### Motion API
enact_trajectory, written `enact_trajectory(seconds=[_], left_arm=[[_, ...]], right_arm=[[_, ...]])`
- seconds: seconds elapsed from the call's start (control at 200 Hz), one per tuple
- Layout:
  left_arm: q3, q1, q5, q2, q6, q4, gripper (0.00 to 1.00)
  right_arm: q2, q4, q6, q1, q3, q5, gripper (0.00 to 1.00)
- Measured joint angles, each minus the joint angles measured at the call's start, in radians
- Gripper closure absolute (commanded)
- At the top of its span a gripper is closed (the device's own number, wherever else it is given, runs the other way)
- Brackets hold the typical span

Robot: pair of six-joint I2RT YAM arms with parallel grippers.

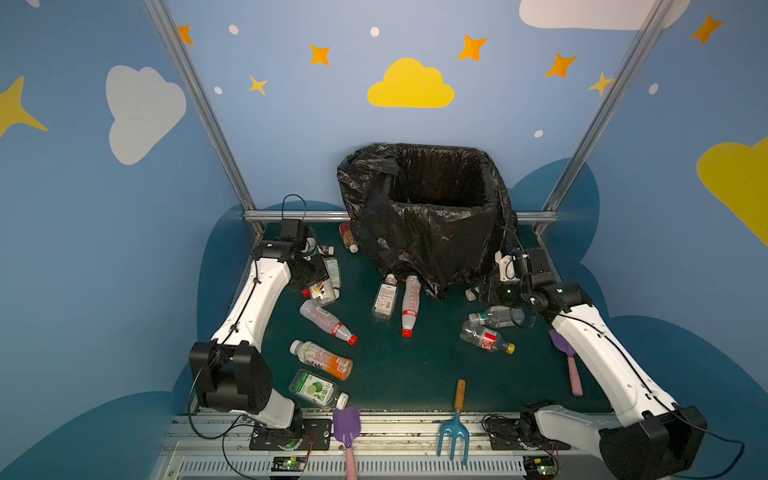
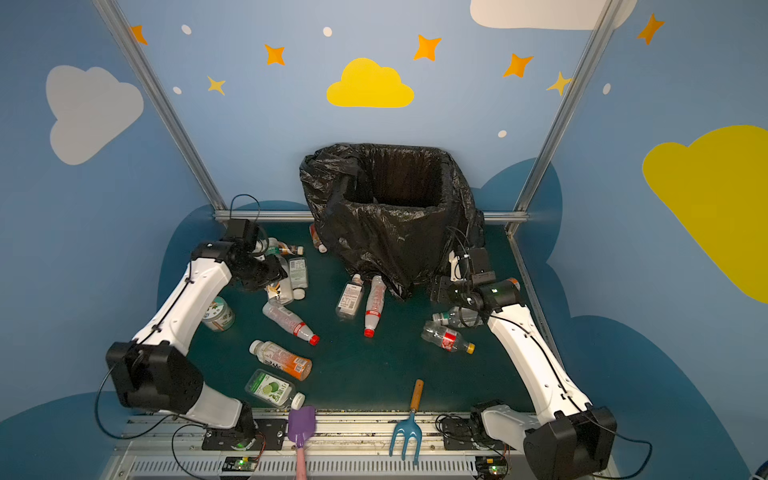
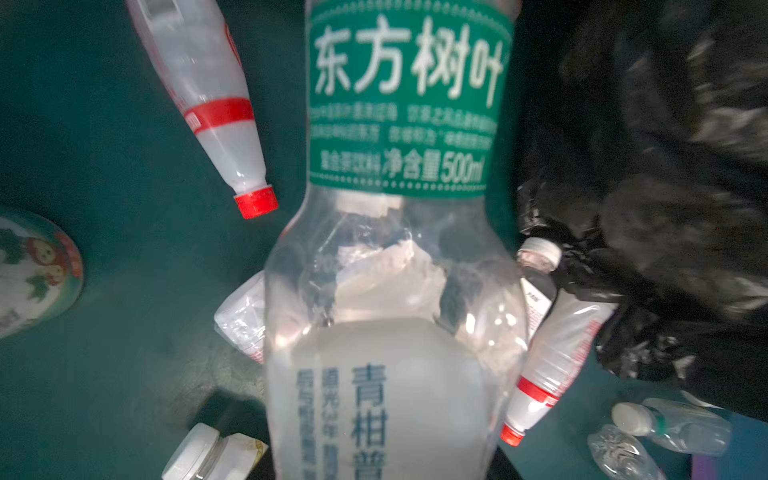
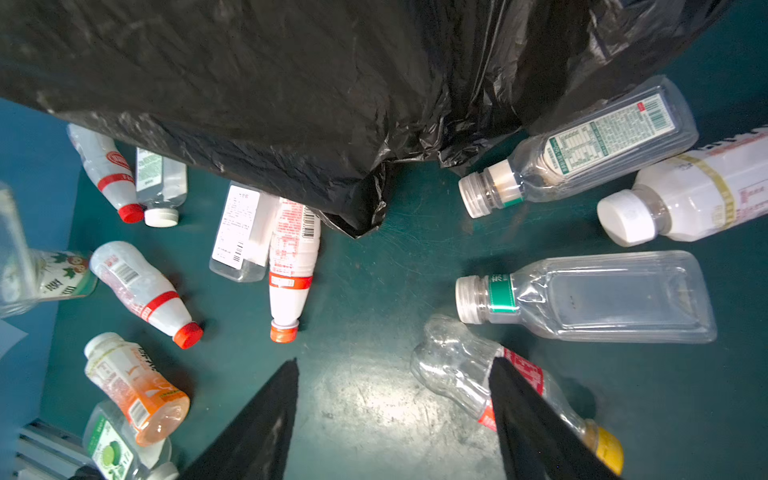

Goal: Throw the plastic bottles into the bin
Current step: 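Lift the green-label bottle with the left gripper over the bin and release it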

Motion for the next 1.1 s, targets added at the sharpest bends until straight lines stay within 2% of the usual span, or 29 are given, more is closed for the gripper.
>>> enact_trajectory(seconds=[0.125,0.24,0.36,0.481,0.576,0.661,0.701,0.716,0.736,0.746,0.831,0.856,0.886,0.931,1.021,1.101], left_arm=[[0.050,-0.003,0.014,-0.121,-0.006,0.043,0.48],[0.095,-0.029,0.042,-0.208,-0.007,0.160,0.48],[0.117,-0.127,0.053,-0.267,0.019,0.322,0.45],[0.200,-0.234,0.066,-0.233,0.058,0.472,0.45],[0.343,-0.282,0.092,-0.119,0.085,0.552,0.46],[0.565,-0.305,0.124,0.069,0.111,0.586,0.45],[0.696,-0.313,0.138,0.176,0.123,0.580,0.33],[0.754,-0.316,0.147,0.214,0.123,0.573,0.23],[0.855,-0.320,0.152,0.293,0.131,0.557,0.05],[0.910,-0.323,0.159,0.327,0.131,0.551,0.01],[1.372,-0.334,0.177,0.669,0.125,0.486,0.00],[1.467,-0.336,0.182,0.748,0.118,0.480,0.00],[1.489,-0.337,0.190,0.793,0.102,0.480,0.00],[1.439,-0.338,0.195,0.816,0.081,0.467,0.00],[1.283,-0.343,0.181,0.801,0.080,0.436,0.00],[1.238,-0.346,0.150,0.757,0.106,0.413,0.00]], right_arm=[[0.006,0.010,0.007,0.000,0.000,-0.004,0.29],[0.008,0.015,0.011,0.000,0.000,-0.005,0.29],[0.010,0.016,0.019,0.000,0.001,-0.006,0.29],[0.019,0.019,0.026,0.000,0.015,-0.010,0.29],[0.021,0.021,0.029,0.000,0.023,-0.015,0.29],[0.026,0.022,0.029,0.000,0.036,-0.019,0.29],[0.029,0.022,0.029,0.000,0.044,-0.021,0.29],[0.030,0.022,0.030,0.000,0.047,-0.022,0.29],[0.032,0.022,0.030,0.000,0.051,-0.023,0.28],[0.033,0.022,0.029,0.000,0.052,-0.023,0.29],[0.046,0.019,0.029,0.000,0.074,-0.024,0.28],[0.051,0.016,0.029,0.000,0.082,-0.024,0.27],[0.058,0.014,0.029,0.000,0.092,-0.025,0.27],[0.064,0.010,0.028,0.000,0.103,-0.024,0.27],[0.063,-0.001,0.028,0.000,0.114,-0.022,0.26],[0.058,-0.011,0.028,-0.001,0.114,-0.021,0.26]])
